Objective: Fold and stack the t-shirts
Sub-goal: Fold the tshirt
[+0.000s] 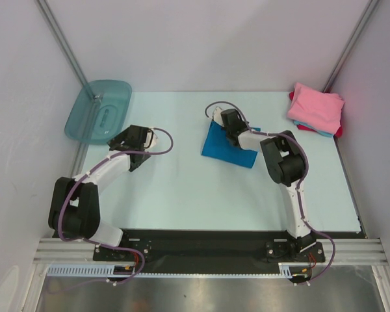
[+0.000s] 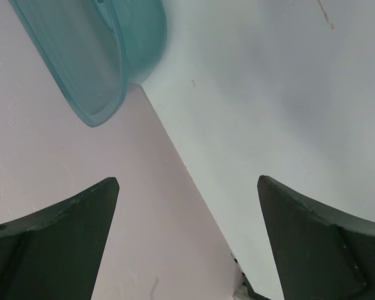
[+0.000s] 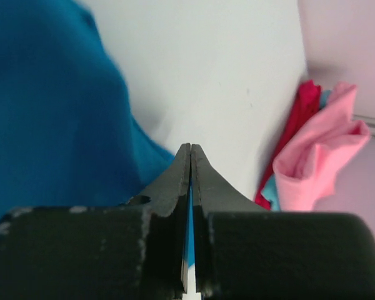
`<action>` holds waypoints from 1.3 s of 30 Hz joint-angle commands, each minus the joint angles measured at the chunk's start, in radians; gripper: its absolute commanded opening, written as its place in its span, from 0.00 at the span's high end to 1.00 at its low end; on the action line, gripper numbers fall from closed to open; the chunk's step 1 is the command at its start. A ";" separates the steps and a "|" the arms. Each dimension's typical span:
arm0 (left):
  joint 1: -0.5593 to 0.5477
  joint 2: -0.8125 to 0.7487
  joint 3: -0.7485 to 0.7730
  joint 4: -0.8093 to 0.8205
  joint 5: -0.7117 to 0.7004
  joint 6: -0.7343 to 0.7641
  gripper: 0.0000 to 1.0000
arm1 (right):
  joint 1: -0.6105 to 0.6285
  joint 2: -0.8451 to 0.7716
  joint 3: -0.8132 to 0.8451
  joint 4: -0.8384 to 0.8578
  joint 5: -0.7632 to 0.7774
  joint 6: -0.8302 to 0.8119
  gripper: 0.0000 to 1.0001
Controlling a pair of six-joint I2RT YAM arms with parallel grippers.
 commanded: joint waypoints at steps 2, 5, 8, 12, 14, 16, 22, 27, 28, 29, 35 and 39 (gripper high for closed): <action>-0.011 -0.031 0.001 0.030 0.000 -0.030 0.00 | 0.039 -0.117 -0.150 0.292 0.170 -0.249 1.00; -0.013 -0.028 -0.003 0.033 0.004 -0.036 0.00 | 0.064 -0.101 -0.283 0.505 0.239 -0.442 1.00; -0.013 -0.028 -0.011 0.036 0.010 -0.038 0.00 | 0.079 -0.011 -0.412 0.751 0.271 -0.665 0.99; -0.015 -0.042 -0.022 0.042 0.016 -0.038 0.00 | 0.075 0.139 -0.492 1.050 0.281 -0.841 0.97; -0.015 -0.049 -0.025 0.042 0.019 -0.038 0.00 | 0.072 0.172 -0.503 1.078 0.278 -0.854 0.96; -0.015 -0.059 -0.036 0.047 0.020 -0.033 0.00 | 0.070 0.175 -0.500 1.083 0.281 -0.841 0.96; -0.015 -0.068 -0.048 0.064 0.019 -0.033 0.00 | 0.042 0.083 -0.393 1.044 0.302 -0.808 0.93; -0.015 -0.080 -0.014 0.102 0.034 -0.043 0.00 | 0.041 -0.095 -0.271 0.630 0.319 -0.569 0.92; -0.015 -0.080 -0.001 0.104 0.040 -0.040 0.00 | 0.036 -0.151 -0.231 0.507 0.311 -0.494 0.92; -0.015 -0.082 0.015 0.108 0.043 -0.032 0.00 | 0.035 -0.176 -0.188 0.269 0.301 -0.340 0.90; -0.021 -0.062 0.171 0.106 0.140 -0.003 0.00 | 0.021 -0.288 0.041 -0.190 0.205 -0.140 0.88; -0.064 0.010 0.217 0.015 0.212 -0.013 0.00 | 0.045 -0.368 -0.070 -0.272 0.132 -0.162 0.89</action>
